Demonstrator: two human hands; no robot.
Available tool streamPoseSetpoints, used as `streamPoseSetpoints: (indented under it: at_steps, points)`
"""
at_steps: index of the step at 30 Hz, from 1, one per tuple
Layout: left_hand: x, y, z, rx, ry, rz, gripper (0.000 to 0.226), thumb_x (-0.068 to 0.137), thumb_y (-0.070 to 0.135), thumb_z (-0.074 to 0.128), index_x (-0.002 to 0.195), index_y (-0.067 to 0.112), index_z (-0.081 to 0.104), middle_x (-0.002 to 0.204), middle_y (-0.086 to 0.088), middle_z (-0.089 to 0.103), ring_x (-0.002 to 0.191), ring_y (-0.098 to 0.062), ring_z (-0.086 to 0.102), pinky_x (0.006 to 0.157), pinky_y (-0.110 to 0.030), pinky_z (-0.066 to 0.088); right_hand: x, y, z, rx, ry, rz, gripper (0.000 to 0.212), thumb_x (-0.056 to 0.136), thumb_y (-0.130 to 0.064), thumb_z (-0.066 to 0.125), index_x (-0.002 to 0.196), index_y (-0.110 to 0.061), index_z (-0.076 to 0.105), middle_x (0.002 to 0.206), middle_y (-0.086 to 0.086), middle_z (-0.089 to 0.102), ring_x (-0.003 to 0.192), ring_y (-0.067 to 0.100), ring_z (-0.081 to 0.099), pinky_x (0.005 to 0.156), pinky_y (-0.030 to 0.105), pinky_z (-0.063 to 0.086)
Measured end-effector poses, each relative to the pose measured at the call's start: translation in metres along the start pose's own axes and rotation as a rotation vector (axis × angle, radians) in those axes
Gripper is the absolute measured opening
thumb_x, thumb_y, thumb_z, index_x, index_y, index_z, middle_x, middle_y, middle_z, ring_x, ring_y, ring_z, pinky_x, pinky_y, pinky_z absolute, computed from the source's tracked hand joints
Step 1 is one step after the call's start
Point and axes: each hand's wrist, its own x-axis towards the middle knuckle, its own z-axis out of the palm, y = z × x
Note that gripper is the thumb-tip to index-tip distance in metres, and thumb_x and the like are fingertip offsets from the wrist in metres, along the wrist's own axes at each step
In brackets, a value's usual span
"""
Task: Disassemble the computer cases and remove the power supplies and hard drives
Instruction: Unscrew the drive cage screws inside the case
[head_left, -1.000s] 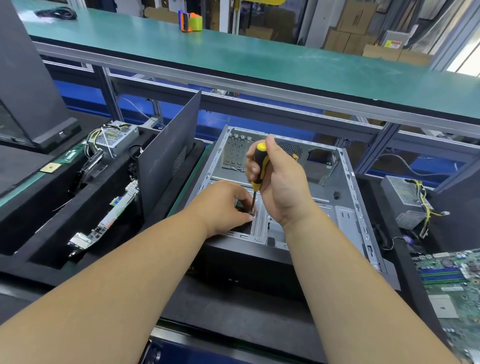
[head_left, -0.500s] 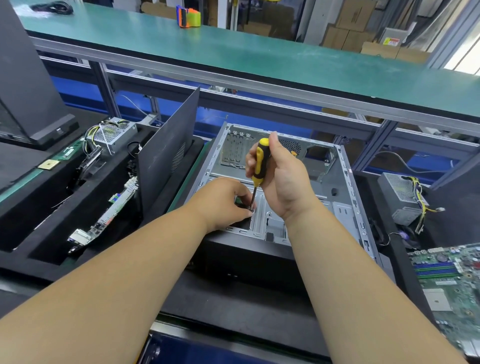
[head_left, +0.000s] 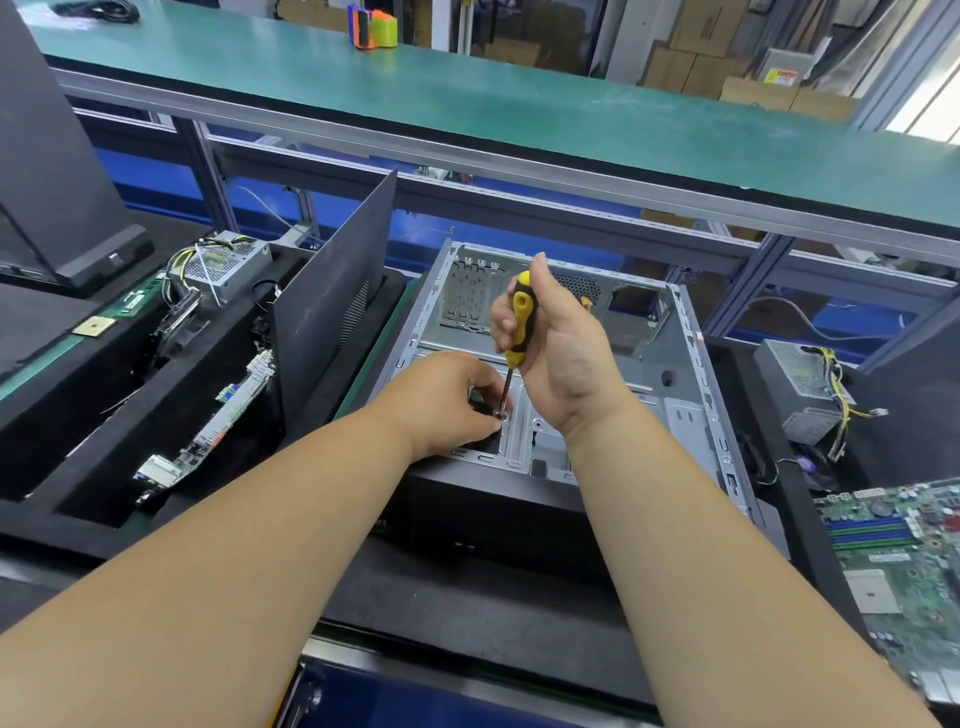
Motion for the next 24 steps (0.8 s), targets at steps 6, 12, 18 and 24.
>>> streamPoseSetpoints:
  at_steps: [6,12,18,24]
  points:
    - [0.001,-0.001,0.001,0.0,-0.006,0.007,0.016,0.08,0.028,0.075,0.095,0.034,0.074,0.082,0.02,0.064,0.079,0.021,0.05,0.062,-0.01,0.038,0.001,-0.005,-0.003,-0.022,0.024,-0.026,0.025,0.105,-0.029,0.045,0.085,-0.013,0.046,0.068,0.003,0.051,0.064,0.016,0.048,0.066,0.028,0.046]
    - [0.001,-0.001,0.001,0.007,-0.01,0.006,0.018,0.081,0.026,0.075,0.097,0.034,0.074,0.086,0.019,0.066,0.077,0.018,0.052,0.063,-0.011,0.039,0.004,-0.007,-0.008,-0.046,0.027,-0.022,0.027,0.104,-0.028,0.047,0.086,-0.009,0.054,0.069,0.003,0.058,0.064,0.016,0.055,0.066,0.029,0.05]
    - [0.002,-0.001,0.002,0.004,-0.003,0.006,0.018,0.08,0.026,0.077,0.096,0.034,0.074,0.087,0.018,0.068,0.07,0.013,0.052,0.068,-0.015,0.042,0.007,-0.003,-0.009,-0.041,0.015,-0.021,0.044,0.107,-0.037,0.038,0.081,-0.008,0.059,0.064,0.003,0.056,0.061,0.015,0.049,0.064,0.026,0.044]
    - [0.002,-0.003,0.002,0.012,0.0,0.01,0.014,0.08,0.027,0.077,0.093,0.032,0.074,0.084,0.017,0.067,0.07,0.012,0.053,0.067,-0.017,0.043,0.011,0.0,-0.001,-0.044,-0.02,-0.014,0.051,0.107,-0.04,0.03,0.074,-0.009,0.054,0.057,0.001,0.04,0.054,0.014,0.034,0.054,0.025,0.03]
